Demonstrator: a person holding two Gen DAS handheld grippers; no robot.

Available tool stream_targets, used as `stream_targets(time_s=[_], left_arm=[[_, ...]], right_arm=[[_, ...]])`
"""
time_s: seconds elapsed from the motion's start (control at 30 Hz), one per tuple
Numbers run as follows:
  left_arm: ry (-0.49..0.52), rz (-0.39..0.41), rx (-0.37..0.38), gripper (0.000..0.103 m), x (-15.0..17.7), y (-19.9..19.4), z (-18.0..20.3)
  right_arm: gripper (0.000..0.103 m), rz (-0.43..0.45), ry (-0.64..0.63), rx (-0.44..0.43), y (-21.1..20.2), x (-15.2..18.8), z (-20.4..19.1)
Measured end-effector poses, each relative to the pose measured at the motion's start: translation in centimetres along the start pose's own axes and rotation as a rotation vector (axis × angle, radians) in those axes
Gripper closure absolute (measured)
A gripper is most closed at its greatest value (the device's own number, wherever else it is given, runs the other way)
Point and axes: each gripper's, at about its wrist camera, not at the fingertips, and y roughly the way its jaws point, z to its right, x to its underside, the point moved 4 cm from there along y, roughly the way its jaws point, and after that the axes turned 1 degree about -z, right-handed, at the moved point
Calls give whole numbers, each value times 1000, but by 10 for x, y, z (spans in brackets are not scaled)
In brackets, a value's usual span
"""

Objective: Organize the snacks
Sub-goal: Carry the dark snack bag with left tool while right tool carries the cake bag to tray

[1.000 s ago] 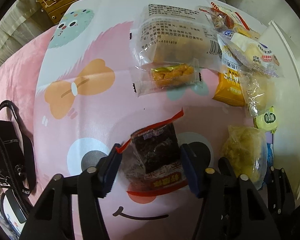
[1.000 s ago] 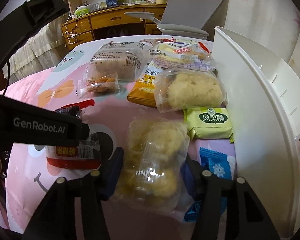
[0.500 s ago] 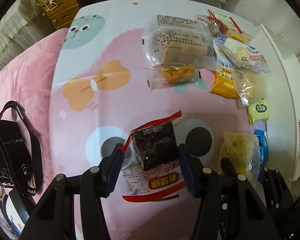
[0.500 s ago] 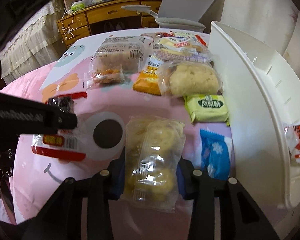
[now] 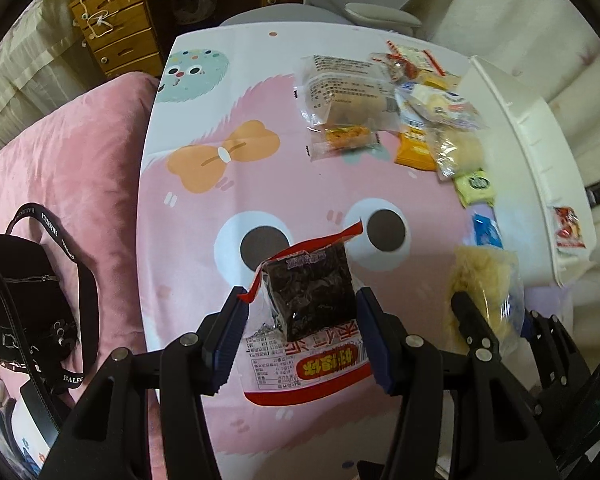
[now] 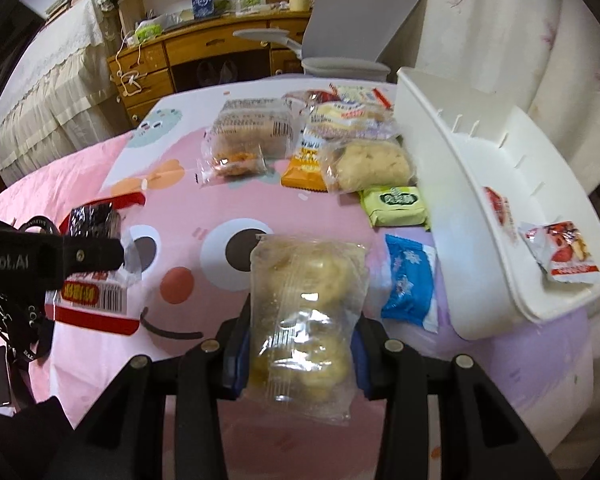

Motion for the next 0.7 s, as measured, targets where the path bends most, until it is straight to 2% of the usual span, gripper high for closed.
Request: stream_targets(time_s=[0.27,0.7], left_arm=[[73,44,61,49,15,-28,6],[205,137,115,49,13,-62,42]], right_arm=[[62,81,10,42,-46,5,-4],[62,151,44,37,-92,7,14]])
